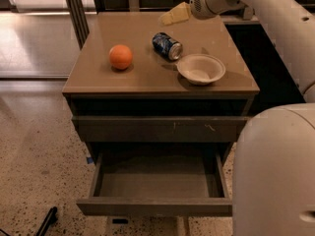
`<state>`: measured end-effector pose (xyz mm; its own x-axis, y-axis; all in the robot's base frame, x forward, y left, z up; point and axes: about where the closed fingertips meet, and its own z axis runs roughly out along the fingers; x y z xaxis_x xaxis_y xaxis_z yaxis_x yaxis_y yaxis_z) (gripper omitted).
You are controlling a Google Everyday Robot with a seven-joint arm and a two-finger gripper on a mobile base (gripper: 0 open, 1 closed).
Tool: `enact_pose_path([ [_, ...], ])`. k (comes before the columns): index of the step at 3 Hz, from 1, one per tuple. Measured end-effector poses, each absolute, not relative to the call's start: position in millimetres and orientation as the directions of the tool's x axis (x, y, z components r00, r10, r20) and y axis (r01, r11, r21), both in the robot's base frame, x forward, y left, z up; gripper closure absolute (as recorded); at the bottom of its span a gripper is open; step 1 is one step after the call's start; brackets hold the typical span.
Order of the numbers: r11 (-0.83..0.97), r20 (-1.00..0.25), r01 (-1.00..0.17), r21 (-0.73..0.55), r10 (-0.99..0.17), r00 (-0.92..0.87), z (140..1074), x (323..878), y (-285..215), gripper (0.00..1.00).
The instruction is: Place pepsi can into middle drawer
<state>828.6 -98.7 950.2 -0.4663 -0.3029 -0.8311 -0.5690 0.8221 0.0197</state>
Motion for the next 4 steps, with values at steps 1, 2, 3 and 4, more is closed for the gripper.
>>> enact_pose_path([
  [1,0.838,-0.851,-0.546,0.018,-0.274,-0.448,944,832,-91,0.0],
  [2,0.854,-0.85,-0.521,0.019,-0.26,-0.458,926,835,-85,0.0],
  [3,0.856,-0.833,-0.516,0.019,-0.272,-0.482,903,838,-78,0.0],
  [4,0.855,-0.803,-0.518,0.018,-0.296,-0.517,880,837,-74,0.0],
])
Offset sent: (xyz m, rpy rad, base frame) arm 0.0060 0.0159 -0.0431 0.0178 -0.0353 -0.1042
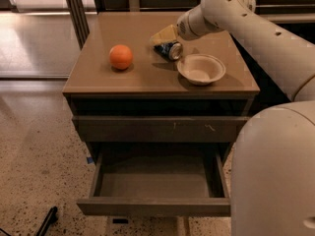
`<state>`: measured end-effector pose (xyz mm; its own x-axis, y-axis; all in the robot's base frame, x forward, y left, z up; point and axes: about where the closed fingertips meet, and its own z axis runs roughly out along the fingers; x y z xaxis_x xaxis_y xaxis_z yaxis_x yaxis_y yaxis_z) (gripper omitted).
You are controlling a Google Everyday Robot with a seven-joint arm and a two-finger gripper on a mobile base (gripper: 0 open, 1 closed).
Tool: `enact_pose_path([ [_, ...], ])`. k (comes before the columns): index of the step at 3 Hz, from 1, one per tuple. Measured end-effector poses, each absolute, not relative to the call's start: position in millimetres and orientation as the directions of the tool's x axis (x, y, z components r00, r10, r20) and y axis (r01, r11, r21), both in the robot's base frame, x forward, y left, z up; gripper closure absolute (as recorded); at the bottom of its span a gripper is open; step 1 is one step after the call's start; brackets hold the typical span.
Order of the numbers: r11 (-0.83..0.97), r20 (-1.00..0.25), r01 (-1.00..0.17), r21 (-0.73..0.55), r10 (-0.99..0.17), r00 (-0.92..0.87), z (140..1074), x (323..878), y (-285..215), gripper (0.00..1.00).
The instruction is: Place pepsi can into middle drawer
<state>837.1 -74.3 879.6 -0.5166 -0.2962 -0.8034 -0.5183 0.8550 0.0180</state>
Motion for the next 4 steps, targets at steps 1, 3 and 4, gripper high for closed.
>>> enact_pose_path([
  [1,0.855,-0.771,-0.519,0.016,-0.32,-0.551,858,836,-73,0.0],
  [3,0.856,-0.739,-0.517,0.007,-0.344,-0.579,833,837,-72,0.0],
  [4,0.856,-0.739,-0.517,0.007,-0.344,-0.579,833,837,-72,0.19],
])
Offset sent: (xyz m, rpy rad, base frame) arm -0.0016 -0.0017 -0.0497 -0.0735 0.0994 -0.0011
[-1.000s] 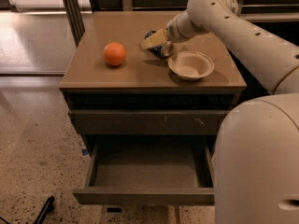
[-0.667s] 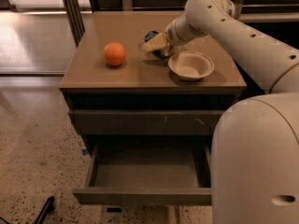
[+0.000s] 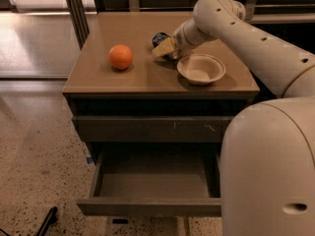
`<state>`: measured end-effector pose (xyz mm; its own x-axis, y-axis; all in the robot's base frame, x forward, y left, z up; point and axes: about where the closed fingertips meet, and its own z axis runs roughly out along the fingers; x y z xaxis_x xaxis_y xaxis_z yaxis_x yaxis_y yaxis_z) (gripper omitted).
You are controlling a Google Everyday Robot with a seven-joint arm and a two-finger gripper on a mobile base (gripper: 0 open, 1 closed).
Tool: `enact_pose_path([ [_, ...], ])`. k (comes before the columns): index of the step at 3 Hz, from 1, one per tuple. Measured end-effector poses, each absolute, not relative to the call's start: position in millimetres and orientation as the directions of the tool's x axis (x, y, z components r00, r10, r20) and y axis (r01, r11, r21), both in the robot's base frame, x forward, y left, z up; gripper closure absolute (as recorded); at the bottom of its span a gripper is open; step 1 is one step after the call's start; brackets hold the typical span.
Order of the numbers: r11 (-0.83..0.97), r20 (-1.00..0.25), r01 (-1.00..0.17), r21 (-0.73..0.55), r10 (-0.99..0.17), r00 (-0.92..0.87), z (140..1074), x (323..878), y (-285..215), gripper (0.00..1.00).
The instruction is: Place pepsi can into middle drawer
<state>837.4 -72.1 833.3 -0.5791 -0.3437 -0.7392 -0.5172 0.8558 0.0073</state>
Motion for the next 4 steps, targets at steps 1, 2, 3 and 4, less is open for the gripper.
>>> enact_pose_path([
  [1,0.856,-0.739,-0.517,0.007,-0.344,-0.579,833.2,837.4,-72.0,0.42],
  [2,0.856,-0.739,-0.517,0.007,-0.344,-0.579,833.2,837.4,-72.0,0.65],
  [3,0.856,-0.739,-0.517,0.007,-0.344,-0.579,833.2,837.4,-72.0,0.89],
  [4,0.856,-0.739,-0.517,0.007,-0.344,-0.579,833.2,837.4,-72.0,1.0],
])
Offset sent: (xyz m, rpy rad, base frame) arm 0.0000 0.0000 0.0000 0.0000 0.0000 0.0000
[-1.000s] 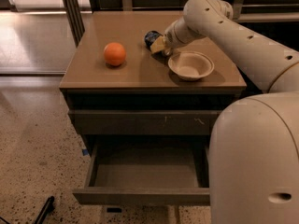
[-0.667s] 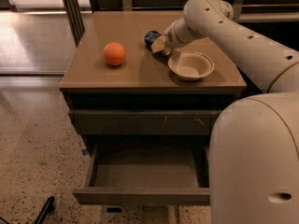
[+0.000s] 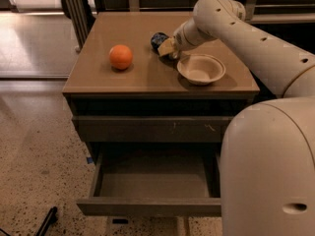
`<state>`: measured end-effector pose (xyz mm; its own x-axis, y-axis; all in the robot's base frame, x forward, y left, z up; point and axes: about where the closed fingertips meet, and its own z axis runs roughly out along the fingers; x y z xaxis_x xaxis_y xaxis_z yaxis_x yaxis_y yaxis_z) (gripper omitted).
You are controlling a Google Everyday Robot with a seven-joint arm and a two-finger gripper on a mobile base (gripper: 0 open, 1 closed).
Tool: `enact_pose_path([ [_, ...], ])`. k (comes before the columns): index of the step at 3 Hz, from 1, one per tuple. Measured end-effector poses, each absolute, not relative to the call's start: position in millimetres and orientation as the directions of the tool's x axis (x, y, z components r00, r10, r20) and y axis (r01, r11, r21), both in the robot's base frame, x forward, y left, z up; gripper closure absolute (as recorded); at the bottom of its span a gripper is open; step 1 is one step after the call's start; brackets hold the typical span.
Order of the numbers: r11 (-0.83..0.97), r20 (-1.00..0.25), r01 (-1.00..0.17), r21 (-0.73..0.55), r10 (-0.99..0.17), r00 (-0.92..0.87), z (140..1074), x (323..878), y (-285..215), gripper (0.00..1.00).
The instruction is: Place pepsi can into middle drawer
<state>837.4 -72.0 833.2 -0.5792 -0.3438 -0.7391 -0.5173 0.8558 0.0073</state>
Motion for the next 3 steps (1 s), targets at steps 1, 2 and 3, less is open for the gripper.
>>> enact_pose_path([
  [1,0.829,-0.731,-0.56,0.011,-0.375,-0.57,849,831,-73,1.0],
  [2,0.784,-0.71,-0.62,0.023,-0.424,-0.562,889,802,-84,1.0],
  [3,0.733,-0.674,-0.68,0.005,-0.5,-0.544,934,756,-91,1.0],
])
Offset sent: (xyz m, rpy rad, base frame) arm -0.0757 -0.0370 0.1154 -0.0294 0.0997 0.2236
